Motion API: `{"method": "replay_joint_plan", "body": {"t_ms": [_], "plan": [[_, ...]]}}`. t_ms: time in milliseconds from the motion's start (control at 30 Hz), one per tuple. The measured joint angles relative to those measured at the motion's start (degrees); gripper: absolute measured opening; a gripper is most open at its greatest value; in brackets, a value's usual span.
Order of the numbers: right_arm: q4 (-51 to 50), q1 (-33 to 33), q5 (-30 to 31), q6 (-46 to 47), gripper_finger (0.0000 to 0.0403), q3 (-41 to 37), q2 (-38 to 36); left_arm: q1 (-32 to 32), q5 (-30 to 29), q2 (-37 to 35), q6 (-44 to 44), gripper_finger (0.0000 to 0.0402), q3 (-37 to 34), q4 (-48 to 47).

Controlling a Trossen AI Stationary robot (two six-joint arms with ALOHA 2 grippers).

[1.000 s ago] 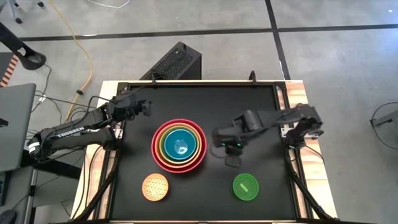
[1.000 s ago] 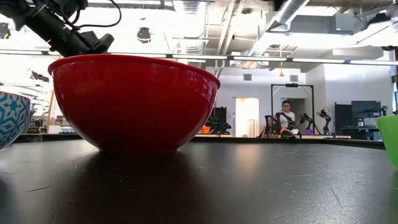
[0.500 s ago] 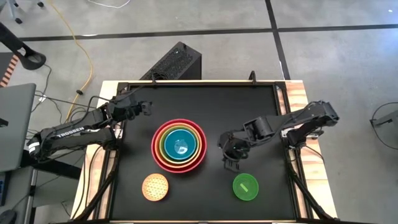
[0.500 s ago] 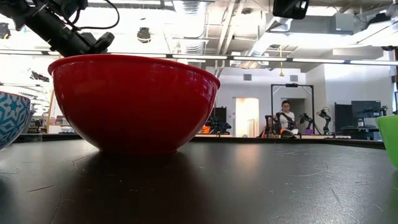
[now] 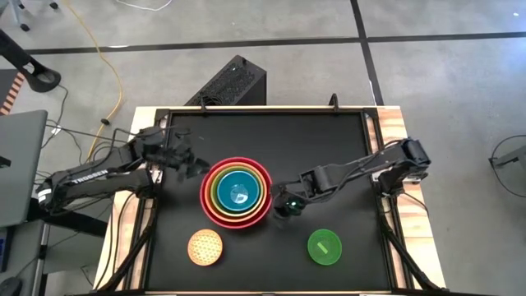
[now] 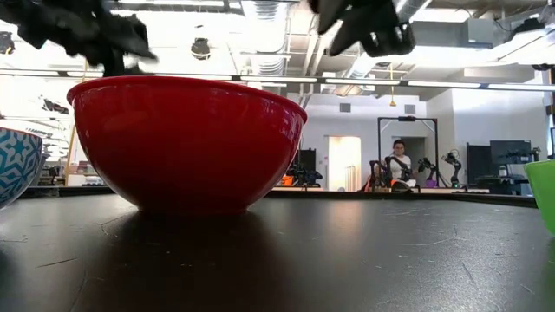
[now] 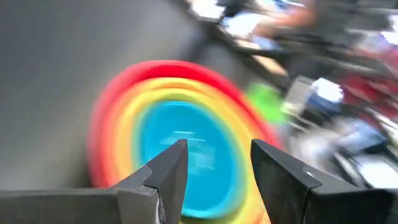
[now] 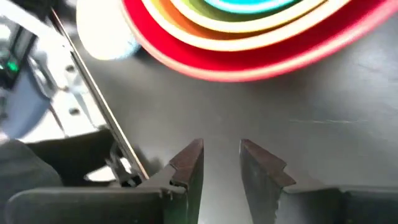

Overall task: Nest bowls inside each other
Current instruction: Stack the orange patterned bowl on top of the light blue bowl

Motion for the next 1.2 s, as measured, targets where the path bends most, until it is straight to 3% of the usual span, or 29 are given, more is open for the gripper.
{"method": "replay_joint_plan", "body": {"t_ms": [100,300,567,767,1000,1200], "plan": [[3.7,0.6,0.0,5.6,0.0123,0.0,2.2,-3.6,5.3,-2.3,-0.6,0.0165,0.0,2.7],[13.1,3.1,0.0,13.4,0.0123,0.0,5.4,-19.3,4.1,-3.8,-3.9,0.0165,0.1,3.0],[13.1,5.1,-0.1,10.1,0.0123,0.0,5.5,-44.1,-19.2,0.6,-3.2,0.0153,6.2,-0.7],[11.4,6.7,-1.3,3.0,0.0123,0.0,5.4,-58.8,-27.5,9.0,-12.6,0.0149,9.2,-11.9],[7.2,9.1,-1.8,-3.9,0.0123,0.0,5.4,-67.7,-35.7,18.9,-25.8,0.0148,9.3,-13.7],[5.7,9.0,-1.8,-6.7,0.0123,0.0,5.4,-68.8,-37.0,28.6,-30.0,0.0148,9.3,-14.5]]}}
